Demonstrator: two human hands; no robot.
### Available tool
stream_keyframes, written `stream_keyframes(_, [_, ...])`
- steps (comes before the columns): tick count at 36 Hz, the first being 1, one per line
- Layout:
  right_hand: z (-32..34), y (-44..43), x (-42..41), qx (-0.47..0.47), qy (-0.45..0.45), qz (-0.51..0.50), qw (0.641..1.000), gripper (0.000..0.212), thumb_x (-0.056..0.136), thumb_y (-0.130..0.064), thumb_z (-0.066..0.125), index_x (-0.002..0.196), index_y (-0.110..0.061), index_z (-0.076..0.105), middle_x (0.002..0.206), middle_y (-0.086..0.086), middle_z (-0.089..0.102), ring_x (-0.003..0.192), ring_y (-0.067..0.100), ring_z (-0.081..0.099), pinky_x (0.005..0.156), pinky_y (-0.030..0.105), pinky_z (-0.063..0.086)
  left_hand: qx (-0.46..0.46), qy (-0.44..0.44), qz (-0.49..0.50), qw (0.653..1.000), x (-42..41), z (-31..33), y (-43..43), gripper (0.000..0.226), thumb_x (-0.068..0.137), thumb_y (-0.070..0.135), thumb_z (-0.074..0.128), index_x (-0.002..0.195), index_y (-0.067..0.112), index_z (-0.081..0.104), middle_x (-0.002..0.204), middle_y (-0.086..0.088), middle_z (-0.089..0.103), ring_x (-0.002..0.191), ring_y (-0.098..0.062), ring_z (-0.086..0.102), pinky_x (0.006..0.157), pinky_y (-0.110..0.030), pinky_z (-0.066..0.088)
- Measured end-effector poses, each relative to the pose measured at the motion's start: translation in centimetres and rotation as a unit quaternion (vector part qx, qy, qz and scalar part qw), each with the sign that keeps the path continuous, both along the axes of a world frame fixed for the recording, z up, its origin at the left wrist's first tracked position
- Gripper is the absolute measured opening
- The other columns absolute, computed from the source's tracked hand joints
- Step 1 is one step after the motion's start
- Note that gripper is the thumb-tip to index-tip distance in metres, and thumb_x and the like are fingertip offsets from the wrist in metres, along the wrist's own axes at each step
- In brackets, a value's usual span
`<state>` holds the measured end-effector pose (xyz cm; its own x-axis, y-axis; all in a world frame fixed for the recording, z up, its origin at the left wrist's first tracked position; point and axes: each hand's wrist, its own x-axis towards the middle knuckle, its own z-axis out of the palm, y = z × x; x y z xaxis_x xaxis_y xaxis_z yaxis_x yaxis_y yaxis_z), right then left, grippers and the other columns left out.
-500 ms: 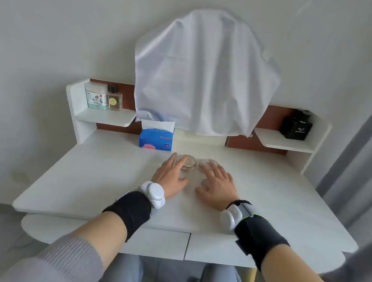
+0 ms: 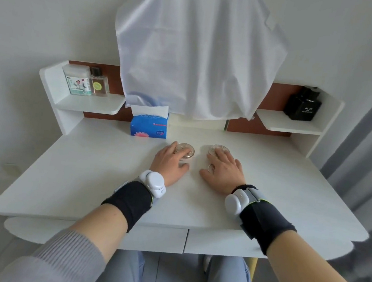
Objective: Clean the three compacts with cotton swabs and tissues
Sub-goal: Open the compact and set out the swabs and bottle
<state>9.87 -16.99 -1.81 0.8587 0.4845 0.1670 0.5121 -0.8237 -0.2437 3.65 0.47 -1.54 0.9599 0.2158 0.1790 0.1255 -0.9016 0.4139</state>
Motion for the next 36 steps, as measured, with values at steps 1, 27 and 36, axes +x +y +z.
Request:
stream_keyframes(1, [0.0,-0.3,0.3,-0.001,0.0,-0.008,1.0,0.061,0.085,-0.054,0.047,0.141,-0.031,0.038,0.156,-0.006,0.021,0.145,0.018,0.009,0.115,0.048,0.015,0.0,0.002,-0.001,1.0,-0.1,0.0,0.1,0.051,0.09,0.031,0.054,0.14,0.03,0.045,0.156,-0.012,0.023,0.14,-0.029,0.028,0.114,-0.033,0.021])
stream_keyframes(27, [0.9,-0.5,-0.6,0.11,-0.159,0.084,0.977,0.05,0.075,-0.04,0.045,0.111,-0.014,0.067,0.121,0.009,0.064,0.122,0.038,0.05,0.106,0.056,0.03,-0.09,-0.021,-0.036,0.995,-2.2,0.2,-0.6,0.075,0.079,0.034,0.068,0.145,0.025,0.035,0.145,-0.002,0.043,0.132,-0.023,0.039,0.11,-0.035,0.03])
stream_keyframes(36, [0.6,2.1,-0.4,0.128,0.04,0.138,0.981,0.057,0.073,-0.029,0.057,0.129,-0.016,0.056,0.139,0.013,0.05,0.13,0.031,0.043,0.108,0.045,0.034,-0.137,-0.01,-0.043,0.99,-1.0,0.5,0.4,0.08,0.061,0.043,0.06,0.137,0.022,0.046,0.128,-0.005,0.059,0.118,-0.025,0.053,0.1,-0.038,0.042])
